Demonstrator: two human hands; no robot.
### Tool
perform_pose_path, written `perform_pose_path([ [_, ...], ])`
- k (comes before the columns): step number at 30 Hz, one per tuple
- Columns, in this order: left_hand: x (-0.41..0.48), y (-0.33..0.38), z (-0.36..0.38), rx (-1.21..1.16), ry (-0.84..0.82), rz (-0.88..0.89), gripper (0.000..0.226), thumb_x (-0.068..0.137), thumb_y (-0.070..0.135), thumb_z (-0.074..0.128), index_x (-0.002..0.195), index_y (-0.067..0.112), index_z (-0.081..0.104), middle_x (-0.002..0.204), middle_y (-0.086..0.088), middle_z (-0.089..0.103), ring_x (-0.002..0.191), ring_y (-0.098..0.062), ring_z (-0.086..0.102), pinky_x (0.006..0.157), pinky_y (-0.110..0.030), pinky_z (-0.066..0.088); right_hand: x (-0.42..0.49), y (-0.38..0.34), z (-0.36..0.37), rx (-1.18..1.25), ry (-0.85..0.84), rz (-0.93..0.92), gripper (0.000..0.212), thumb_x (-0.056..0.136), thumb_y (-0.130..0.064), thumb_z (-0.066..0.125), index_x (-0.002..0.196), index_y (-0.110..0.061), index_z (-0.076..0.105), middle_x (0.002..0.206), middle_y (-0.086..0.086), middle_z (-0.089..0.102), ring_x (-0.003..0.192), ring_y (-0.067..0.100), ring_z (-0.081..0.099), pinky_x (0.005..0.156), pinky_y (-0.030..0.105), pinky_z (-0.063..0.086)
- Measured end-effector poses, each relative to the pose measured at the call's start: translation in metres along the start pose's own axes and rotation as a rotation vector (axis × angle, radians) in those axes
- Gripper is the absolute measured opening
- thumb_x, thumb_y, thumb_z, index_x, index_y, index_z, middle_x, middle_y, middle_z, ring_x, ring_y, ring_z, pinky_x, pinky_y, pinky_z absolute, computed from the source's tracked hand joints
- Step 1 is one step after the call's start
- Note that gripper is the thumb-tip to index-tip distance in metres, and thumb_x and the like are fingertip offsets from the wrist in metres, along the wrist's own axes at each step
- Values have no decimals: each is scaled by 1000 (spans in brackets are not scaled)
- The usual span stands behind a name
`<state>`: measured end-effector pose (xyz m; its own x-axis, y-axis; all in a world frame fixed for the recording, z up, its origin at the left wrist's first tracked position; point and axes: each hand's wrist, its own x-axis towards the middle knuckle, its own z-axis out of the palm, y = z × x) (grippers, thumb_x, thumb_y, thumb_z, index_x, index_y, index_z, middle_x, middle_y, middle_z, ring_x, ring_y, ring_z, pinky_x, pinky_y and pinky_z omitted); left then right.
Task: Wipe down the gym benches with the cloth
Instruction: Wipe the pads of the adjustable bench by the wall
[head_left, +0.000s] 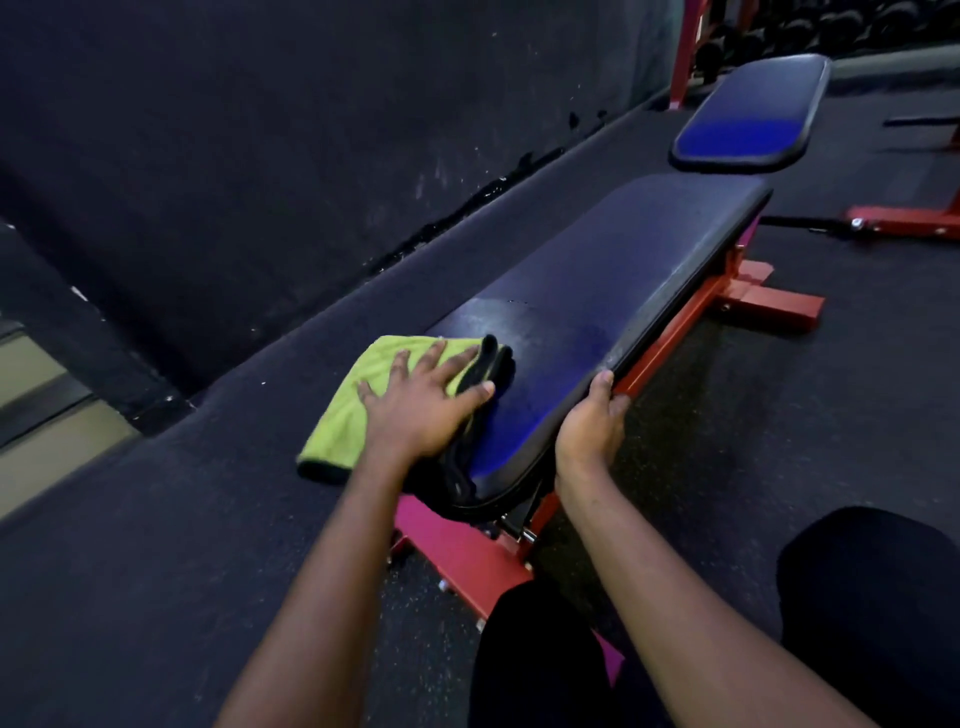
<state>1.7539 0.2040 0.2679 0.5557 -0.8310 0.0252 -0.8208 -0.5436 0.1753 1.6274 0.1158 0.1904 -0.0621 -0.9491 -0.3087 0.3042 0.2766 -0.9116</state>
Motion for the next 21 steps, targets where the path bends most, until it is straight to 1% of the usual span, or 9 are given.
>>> perform_pose_path([
  [2, 32, -7, -11, 10, -87, -23, 66, 83, 82, 31, 143, 62, 16, 162, 21, 2, 151, -21, 1, 109, -72, 4, -2, -2, 1, 18, -7, 10, 60, 89, -63, 32, 125, -17, 49, 120, 18, 63, 110, 39, 60, 99, 55, 46],
  [4, 44, -5, -16, 26, -96, -48, 67, 83, 83, 28, 145, 61, 12, 162, 20, -2, 151, -22, -1, 108, -74, 2, -3, -3, 2, 48, -29, 17, 68, 85, -67, 31, 130, -19, 47, 123, 16, 62, 112, 38, 59, 101, 55, 45],
  [7, 18, 4, -10, 68, -93, -45, 63, 89, 77, 23, 147, 59, 6, 162, 19, -6, 151, -22, -4, 109, -73, 0, 2, 6, 5, 125, -46, -23, 81, 80, -75, 32, 143, -25, 39, 138, 12, 56, 124, 31, 55, 108, 52, 41],
  [9, -12, 6, -1, 60, -58, 27, 59, 91, 73, 23, 146, 61, 4, 161, 22, -8, 151, -20, -7, 111, -70, -2, 7, 15, 10, 183, -47, -53, 88, 80, -78, 36, 151, -26, 32, 151, 8, 45, 136, 24, 46, 115, 48, 35],
  [12, -26, 3, 7, 85, -20, 124, 59, 90, 75, 20, 144, 63, 0, 160, 25, -10, 150, -14, -11, 113, -67, -3, 9, 19, 14, 279, -68, -75, 85, 84, -72, 41, 154, -24, 28, 156, 6, 38, 140, 20, 41, 117, 47, 32],
  [15, 20, 11, 2, 98, -92, 164, 57, 92, 72, 19, 146, 61, 2, 161, 24, -11, 150, -15, -12, 111, -69, -2, 8, 19, 14, 321, -46, -87, 87, 84, -74, 44, 153, -24, 31, 155, 8, 39, 139, 22, 43, 116, 49, 33],
  [16, 40, 18, 1, 100, -117, 165, 57, 93, 71, 18, 147, 59, 3, 161, 22, -11, 150, -16, -12, 110, -70, -2, 8, 17, 13, 341, -56, -85, 87, 83, -75, 45, 153, -24, 31, 155, 8, 39, 139, 22, 44, 116, 49, 34],
  [18, 74, 35, 1, 86, -152, 144, 56, 95, 69, 18, 148, 56, 4, 162, 19, -10, 151, -20, -10, 109, -72, -2, 9, 18, 11, 381, -84, -81, 84, 84, -69, 44, 154, -24, 29, 155, 8, 40, 137, 22, 46, 115, 48, 36],
  [21, 88, 55, 2, 71, -160, 110, 55, 97, 65, 18, 149, 55, 3, 162, 17, -10, 151, -23, -9, 109, -73, -3, 12, 19, 9, 420, -91, -96, 77, 88, -57, 42, 154, -20, 27, 154, 11, 40, 135, 24, 47, 114, 49, 37],
])
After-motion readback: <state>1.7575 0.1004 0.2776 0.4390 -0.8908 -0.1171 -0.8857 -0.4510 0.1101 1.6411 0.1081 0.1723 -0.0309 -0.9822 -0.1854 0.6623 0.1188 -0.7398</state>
